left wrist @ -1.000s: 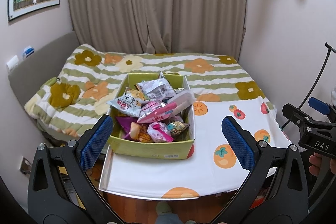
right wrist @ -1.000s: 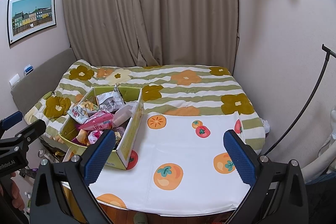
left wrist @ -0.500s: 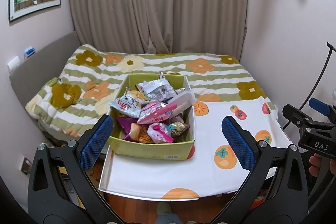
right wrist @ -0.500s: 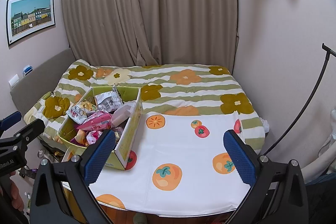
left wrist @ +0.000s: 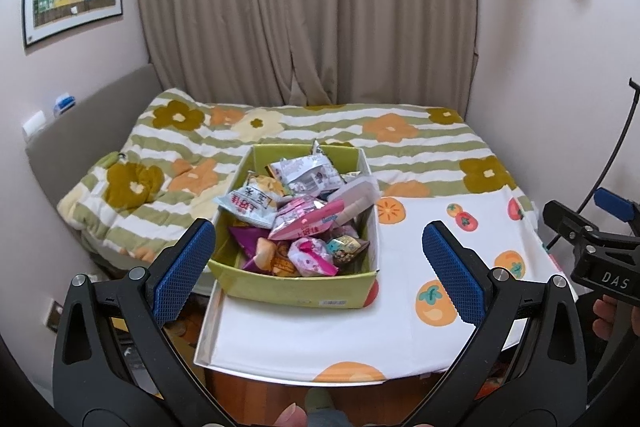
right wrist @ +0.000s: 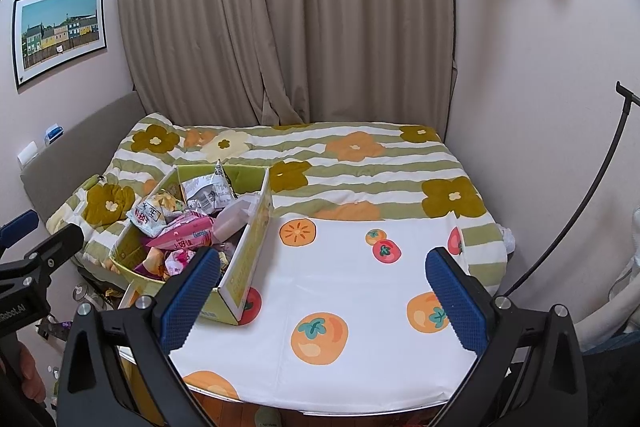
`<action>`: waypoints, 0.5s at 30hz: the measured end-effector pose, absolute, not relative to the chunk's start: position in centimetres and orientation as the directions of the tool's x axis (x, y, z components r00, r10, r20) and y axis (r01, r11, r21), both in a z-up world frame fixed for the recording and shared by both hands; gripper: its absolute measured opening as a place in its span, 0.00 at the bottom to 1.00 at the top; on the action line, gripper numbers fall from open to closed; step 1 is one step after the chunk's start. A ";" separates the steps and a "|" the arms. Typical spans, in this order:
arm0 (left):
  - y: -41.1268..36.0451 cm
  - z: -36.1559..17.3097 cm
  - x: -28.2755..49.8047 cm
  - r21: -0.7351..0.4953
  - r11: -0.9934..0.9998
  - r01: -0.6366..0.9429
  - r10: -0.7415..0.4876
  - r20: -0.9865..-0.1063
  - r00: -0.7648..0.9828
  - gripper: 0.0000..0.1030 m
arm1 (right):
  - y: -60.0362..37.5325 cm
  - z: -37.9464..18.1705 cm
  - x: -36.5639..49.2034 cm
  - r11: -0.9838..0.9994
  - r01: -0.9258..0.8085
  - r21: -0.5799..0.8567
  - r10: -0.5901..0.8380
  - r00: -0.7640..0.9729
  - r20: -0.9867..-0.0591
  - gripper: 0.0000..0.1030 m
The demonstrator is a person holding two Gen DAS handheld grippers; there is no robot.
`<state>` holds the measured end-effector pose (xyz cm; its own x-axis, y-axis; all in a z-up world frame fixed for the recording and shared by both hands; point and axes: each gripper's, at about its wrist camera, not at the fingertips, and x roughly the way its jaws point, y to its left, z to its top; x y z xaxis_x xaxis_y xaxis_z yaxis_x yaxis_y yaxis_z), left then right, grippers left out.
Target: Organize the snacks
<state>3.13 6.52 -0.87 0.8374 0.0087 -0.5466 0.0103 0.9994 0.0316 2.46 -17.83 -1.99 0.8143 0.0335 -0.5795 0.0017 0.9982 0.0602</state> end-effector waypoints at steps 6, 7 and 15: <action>6.6 -1.0 3.3 -0.004 1.000 0.005 -0.006 -0.550 0.835 1.00 | -18.0 -2.1 2.7 0.998 0.000 0.062 0.036 0.810 -0.585 0.99; 6.6 -1.0 3.3 -0.003 1.000 0.003 -0.005 -0.551 0.835 1.00 | -17.9 -2.1 2.7 0.998 0.001 0.062 0.036 0.810 -0.586 0.99; 6.0 -1.3 3.6 0.013 1.000 -0.007 0.013 -0.545 0.838 1.00 | -17.8 -2.5 3.1 0.998 0.001 0.063 0.037 0.803 -0.595 0.99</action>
